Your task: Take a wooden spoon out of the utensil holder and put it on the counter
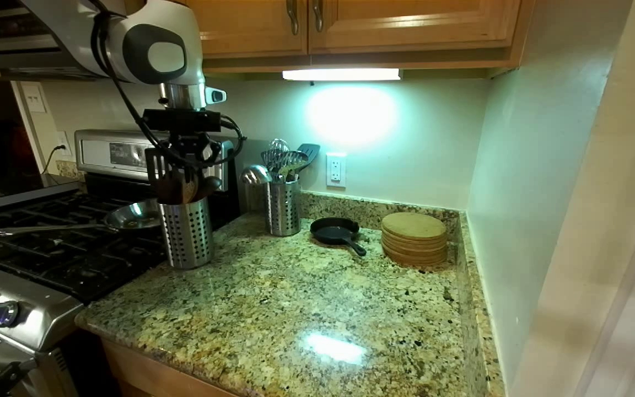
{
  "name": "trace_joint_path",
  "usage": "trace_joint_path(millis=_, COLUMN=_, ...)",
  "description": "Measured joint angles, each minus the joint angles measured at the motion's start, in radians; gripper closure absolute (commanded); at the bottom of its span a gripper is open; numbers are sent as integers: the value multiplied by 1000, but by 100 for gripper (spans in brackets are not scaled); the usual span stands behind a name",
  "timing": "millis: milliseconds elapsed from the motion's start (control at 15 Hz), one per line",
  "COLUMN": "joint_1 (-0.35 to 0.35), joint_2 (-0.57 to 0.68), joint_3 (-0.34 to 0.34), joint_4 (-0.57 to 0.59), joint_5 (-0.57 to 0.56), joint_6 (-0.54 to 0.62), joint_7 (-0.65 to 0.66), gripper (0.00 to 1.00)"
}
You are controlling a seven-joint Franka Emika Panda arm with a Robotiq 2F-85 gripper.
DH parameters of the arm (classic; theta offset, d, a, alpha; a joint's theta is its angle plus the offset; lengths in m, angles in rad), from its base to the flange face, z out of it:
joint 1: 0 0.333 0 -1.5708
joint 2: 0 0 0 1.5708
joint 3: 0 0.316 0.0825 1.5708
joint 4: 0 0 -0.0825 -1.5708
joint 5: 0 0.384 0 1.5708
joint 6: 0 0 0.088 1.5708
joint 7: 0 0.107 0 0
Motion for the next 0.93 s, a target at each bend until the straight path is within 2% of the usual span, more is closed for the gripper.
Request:
trace_joint_path(millis=133, joint_1=0, joint_2=0, joint_3=1, joint_4=0, joint_5=0, joint_6=0, joint_7=0, gripper=94)
trace_joint_path(millis=200, joint_1=1, joint_2=0, joint_3=3, joint_4=0, joint_5=0, joint_6=0, joint_7=0, gripper=91)
trace_joint_path(millis=533, joint_1=2, joint_2=-15, joint_3=11, joint_4=0, joint_5=-1, joint_6=0, joint_7=0, gripper=91)
trace_joint_path(millis=933, joint_1=3, joint_2=-76, joint_3=20, joint_4=-5, joint_5=-17, joint_6=-3, joint_7=16, gripper=91)
